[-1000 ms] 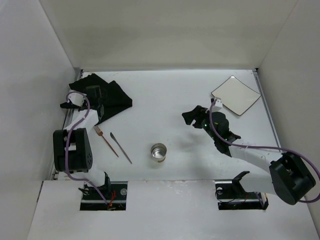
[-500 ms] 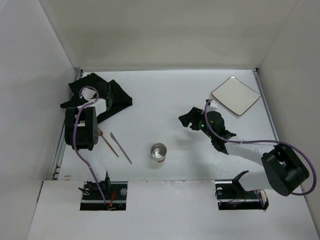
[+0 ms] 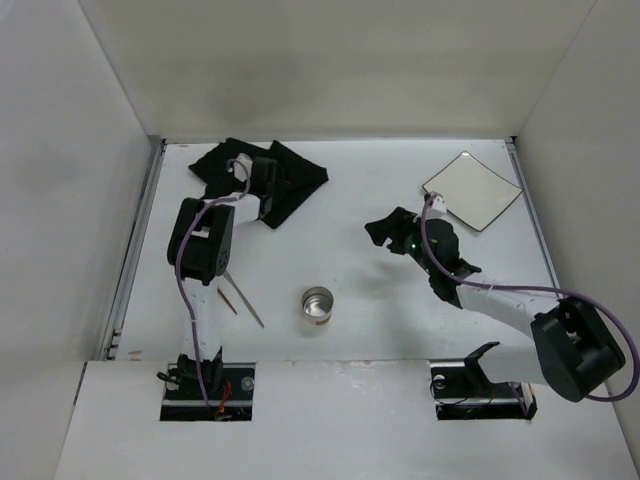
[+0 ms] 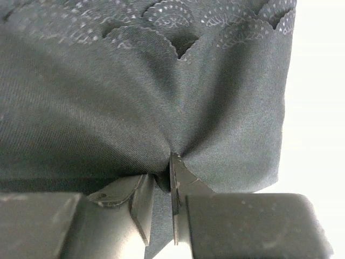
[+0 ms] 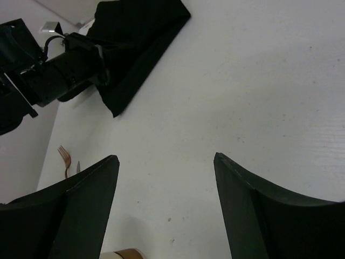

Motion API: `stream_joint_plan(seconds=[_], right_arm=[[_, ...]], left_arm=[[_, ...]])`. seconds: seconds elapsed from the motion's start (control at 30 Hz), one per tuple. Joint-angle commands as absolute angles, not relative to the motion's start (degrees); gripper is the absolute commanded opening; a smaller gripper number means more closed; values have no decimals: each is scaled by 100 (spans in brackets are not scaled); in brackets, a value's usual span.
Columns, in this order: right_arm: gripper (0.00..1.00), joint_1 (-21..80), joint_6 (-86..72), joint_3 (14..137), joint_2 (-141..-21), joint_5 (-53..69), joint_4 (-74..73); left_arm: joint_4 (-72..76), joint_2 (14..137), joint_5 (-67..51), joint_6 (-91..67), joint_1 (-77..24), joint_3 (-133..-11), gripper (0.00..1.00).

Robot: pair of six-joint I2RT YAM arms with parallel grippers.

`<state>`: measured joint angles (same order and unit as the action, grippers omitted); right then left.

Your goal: Set the dinner table for one person

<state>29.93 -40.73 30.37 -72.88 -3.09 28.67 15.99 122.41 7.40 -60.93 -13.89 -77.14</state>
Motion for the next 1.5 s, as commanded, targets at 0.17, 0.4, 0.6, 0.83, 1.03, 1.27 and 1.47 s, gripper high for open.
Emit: stream_joint_plan(seconds=[0.17, 0.4, 0.6, 0.83, 1.03, 1.27, 1.47], right_arm=[[81, 2817, -4096, 3269, -7558, -483, 3068], [91, 2826, -4061, 3988, -8076, -492, 2541], [91, 2852, -3982, 5648, -9507, -457, 1838], [90, 2878, -4508, 7293, -11002, -300, 1337], [87, 2940, -4886, 8383, -11873, -114, 748], [81, 3080, -5071, 9193, -12497, 158, 369], [72, 3142, -5089, 9632, -12797, 404, 194]], left_arm=[[1626, 11779, -210, -4766, -2008, -7051, 7], [1204, 10391, 192, -3709, -1893, -5732, 19], [1977, 9380, 492, -3849, -2280, -4958, 49], [2610, 8044, 764, -4569, -2106, -3544, 50], [2733, 7515, 993, -5290, -1333, -2489, 51], [3102, 7725, 826, -5589, -822, -2197, 57], [3945, 8331, 589, -5941, -778, -2224, 60]])
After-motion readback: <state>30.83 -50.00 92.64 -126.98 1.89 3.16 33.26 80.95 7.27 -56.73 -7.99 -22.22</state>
